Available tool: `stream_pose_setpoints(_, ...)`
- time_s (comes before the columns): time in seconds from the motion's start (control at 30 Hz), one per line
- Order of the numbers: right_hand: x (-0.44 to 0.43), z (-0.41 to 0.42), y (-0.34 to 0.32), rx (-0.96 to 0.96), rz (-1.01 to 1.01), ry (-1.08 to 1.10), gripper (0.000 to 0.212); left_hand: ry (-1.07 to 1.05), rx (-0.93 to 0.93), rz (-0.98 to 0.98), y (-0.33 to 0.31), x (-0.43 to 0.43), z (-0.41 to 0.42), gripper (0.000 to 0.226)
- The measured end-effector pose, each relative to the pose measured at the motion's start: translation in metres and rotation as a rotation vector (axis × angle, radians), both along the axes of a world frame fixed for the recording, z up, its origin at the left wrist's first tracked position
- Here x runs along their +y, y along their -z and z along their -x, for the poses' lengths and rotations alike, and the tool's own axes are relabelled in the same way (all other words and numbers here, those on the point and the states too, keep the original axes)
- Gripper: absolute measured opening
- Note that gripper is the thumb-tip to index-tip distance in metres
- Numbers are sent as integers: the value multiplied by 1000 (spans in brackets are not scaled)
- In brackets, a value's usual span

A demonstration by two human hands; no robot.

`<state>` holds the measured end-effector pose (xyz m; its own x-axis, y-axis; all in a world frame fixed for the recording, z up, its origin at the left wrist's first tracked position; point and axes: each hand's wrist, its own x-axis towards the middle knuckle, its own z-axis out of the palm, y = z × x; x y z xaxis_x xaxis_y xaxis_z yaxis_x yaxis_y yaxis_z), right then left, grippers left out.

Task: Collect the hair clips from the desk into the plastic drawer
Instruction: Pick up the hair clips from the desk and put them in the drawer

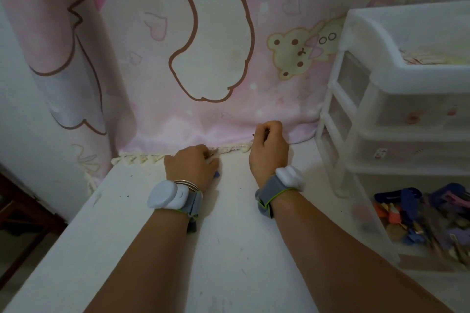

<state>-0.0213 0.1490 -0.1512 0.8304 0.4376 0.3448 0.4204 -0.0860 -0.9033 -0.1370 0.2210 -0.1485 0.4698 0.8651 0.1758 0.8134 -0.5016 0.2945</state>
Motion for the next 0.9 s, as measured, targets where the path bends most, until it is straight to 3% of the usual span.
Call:
stream_pose_setpoints(0.13,1,0,0,18,4,-19,16,-60,16,27,0,6,0,16)
stream_pose_setpoints(0.3,1,0,2,15,16,-55,15,-36,130,8,2,6,0,30)
stream_pose_setpoints(0.53,3,-1,2,26,11,-69,16,-120,-94,-48,-3,14,17,29)
stream_pose_setpoints(0.67,5,0,3,25,20,-89,16,-247,177,142,-2,23,25,46)
stream_pose_setpoints(0.8,4,0,3,9,40,-109,16,-130,354,115,0,29,20,22)
stream_pose_setpoints(0.9,5,0,3,-9,49,-108,16,-75,319,82,2,29,22,19)
